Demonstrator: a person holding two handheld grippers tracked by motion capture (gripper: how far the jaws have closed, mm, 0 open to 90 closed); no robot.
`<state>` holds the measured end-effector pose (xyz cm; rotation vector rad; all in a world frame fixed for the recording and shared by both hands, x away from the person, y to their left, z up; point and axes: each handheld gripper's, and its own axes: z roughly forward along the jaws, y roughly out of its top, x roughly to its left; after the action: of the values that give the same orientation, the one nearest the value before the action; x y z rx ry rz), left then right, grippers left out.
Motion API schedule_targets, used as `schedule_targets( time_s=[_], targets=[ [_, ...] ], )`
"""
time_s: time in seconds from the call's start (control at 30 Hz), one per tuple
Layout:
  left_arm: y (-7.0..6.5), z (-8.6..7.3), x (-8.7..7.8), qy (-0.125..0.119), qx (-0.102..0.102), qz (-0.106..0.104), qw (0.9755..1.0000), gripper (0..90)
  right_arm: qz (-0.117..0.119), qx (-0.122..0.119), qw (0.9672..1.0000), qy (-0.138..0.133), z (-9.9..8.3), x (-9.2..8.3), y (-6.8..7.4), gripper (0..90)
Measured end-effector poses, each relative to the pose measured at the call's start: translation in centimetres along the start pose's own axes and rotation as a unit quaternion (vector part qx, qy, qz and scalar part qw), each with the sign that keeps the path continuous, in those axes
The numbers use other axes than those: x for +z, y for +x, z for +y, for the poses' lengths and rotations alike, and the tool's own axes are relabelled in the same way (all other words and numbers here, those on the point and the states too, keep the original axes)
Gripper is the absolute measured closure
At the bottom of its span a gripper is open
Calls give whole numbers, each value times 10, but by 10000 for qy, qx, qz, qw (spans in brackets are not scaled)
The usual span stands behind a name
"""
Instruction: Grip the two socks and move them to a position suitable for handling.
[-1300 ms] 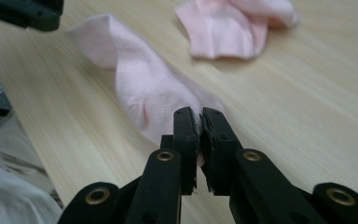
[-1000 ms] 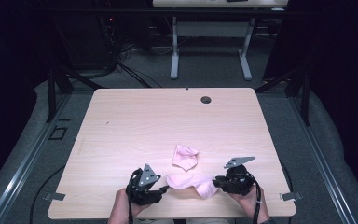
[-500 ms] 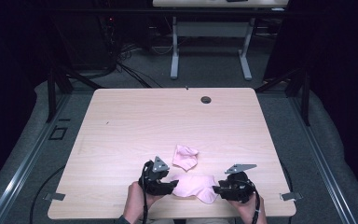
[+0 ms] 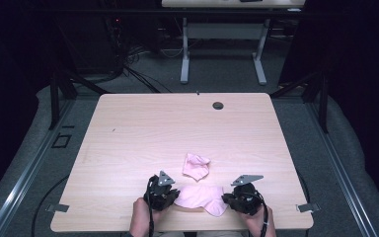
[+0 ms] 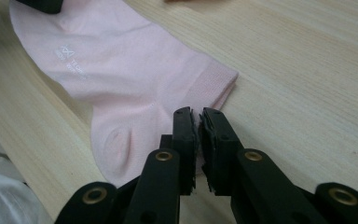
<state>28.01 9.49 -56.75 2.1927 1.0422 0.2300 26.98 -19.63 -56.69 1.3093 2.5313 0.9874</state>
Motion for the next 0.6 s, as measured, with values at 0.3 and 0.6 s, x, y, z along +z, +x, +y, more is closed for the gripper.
schedule_targets(
  time_s=[0.3,0.6],
  targets=[
    [-1,-14,-9,-141,-118,43,9998,806,43,-197,9997,114,0,-1,1,852],
    [26,-16,-26,-438,-275,642,9966,230,147,-367,9989,-267,14,-9,-2,569]
  ],
)
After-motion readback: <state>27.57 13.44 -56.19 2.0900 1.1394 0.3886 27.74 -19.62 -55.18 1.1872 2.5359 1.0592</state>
